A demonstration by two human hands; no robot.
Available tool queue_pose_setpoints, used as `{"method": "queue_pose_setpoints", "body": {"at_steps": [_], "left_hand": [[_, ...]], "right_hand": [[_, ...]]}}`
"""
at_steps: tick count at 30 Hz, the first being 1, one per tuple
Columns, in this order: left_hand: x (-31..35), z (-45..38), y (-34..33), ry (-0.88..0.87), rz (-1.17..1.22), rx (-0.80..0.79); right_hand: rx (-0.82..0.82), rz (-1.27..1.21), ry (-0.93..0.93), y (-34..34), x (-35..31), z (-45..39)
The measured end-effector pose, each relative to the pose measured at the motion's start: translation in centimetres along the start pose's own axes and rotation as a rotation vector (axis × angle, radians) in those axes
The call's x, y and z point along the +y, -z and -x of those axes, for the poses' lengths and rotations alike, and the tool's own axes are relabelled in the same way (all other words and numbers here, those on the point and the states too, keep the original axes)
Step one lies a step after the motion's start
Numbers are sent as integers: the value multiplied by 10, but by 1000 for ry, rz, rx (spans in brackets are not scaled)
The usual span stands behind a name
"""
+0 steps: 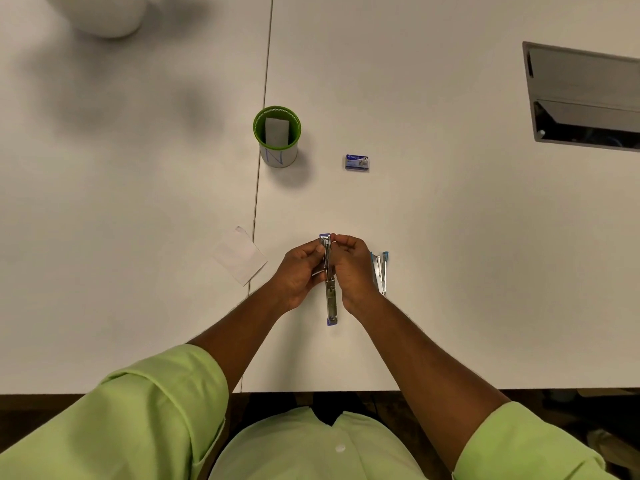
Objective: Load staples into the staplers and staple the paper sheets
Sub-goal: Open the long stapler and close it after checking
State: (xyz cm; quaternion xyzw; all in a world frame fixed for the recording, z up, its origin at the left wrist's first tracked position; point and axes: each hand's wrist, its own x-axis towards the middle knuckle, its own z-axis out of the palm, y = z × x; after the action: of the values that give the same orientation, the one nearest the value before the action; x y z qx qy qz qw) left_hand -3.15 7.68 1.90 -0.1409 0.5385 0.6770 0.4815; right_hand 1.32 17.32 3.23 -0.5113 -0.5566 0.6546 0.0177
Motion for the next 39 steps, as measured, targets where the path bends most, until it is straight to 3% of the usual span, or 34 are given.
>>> {"method": "queue_pose_setpoints", "body": {"at_steps": [9, 18, 24, 34, 39], "left_hand": [[-1, 1, 4, 10, -19, -12], [2, -7, 8, 30, 92, 35], [6, -12, 14, 21, 137, 42], [7, -8, 11, 40, 66, -38], [3, -8, 10, 47, 64, -22]], "right_hand": [[-9, 95, 70, 5, 7, 8], [-46, 274, 389, 14, 10, 21], [-140, 254, 378, 23, 16, 28], [-16, 189, 333, 22, 2, 13], [-24, 466, 591, 24, -3, 9]]}}
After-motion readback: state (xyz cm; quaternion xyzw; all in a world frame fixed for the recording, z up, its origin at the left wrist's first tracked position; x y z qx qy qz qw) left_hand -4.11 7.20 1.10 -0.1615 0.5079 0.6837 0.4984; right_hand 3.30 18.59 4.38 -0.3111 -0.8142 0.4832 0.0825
